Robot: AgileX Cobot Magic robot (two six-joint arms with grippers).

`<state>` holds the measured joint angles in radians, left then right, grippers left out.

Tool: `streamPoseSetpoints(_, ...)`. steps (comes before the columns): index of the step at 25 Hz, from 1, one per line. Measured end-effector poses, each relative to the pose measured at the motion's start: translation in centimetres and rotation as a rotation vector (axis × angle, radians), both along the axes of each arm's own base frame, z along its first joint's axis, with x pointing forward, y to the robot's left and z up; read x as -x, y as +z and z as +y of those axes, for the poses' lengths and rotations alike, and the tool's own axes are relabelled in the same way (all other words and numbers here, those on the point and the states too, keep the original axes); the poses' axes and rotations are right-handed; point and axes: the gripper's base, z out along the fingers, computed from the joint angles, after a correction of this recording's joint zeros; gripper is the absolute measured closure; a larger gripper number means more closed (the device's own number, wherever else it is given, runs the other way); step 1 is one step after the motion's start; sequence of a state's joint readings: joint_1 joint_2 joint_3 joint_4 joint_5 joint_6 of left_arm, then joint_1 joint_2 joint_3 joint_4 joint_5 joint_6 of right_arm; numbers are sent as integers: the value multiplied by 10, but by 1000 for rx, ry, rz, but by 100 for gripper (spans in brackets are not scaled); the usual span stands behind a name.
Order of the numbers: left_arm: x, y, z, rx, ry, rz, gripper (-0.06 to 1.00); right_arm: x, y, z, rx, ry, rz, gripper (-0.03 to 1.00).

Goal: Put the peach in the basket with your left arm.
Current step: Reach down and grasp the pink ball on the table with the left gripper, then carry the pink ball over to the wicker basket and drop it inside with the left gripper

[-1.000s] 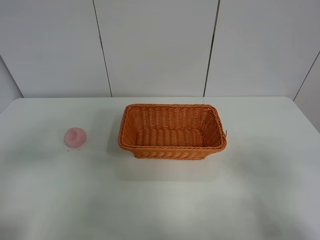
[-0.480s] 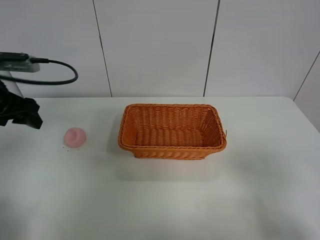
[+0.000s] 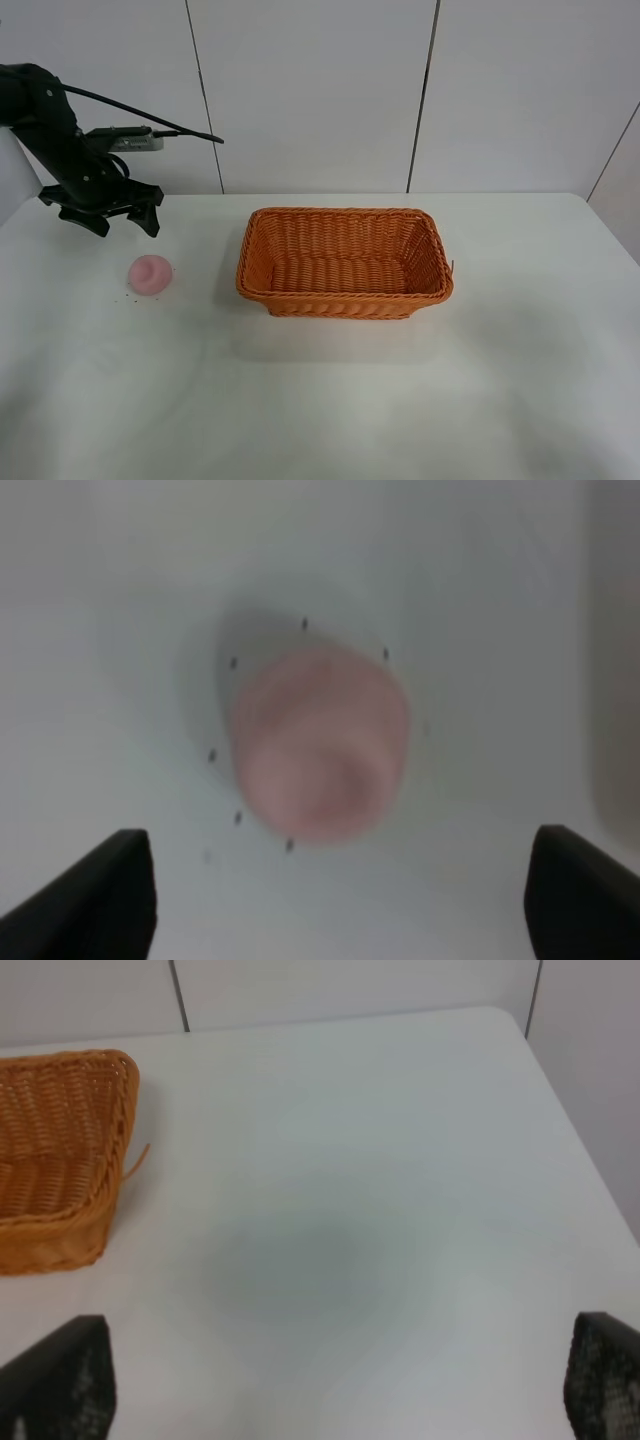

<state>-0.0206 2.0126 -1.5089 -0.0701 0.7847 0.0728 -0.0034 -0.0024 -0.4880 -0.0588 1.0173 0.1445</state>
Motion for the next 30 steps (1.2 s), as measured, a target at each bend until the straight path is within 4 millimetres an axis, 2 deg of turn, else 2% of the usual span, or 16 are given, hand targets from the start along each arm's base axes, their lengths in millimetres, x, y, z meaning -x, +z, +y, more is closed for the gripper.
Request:
streamPoseSetpoints(3, -11, -25, 0, 1, 1, 44, 9, 0, 0, 0, 0, 0, 0, 27)
streamPoseSetpoints(9, -15, -65, 0, -1, 2, 131, 9, 0, 0, 0, 0, 0, 0, 27)
streamPoseSetpoints(13, -16, -83, 0, -2, 3, 157, 9, 0, 0, 0, 0, 0, 0, 27)
streamPoseSetpoints(16, -17, -89, 0, -3, 4, 161, 10, 0, 0, 0, 0, 0, 0, 27)
streamPoseSetpoints(18, -17, -89, 0, -3, 4, 161, 18, 0, 0, 0, 0, 0, 0, 27)
streamPoseSetpoints(19, -17, -89, 0, -3, 4, 161, 26, 0, 0, 0, 0, 0, 0, 27)
streamPoseSetpoints(23, -17, -86, 0, -2, 3, 163, 70, 0, 0, 0, 0, 0, 0, 27)
streamPoseSetpoints(24, -18, -82, 0, -2, 2, 162, 76, 0, 0, 0, 0, 0, 0, 27)
streamPoseSetpoints(28, -21, -58, -1, 2, -6, 158, 77, 0, 0, 0, 0, 0, 0, 27)
streamPoseSetpoints(30, -23, -33, -1, 2, -12, 132, 77, 0, 0, 0, 0, 0, 0, 27)
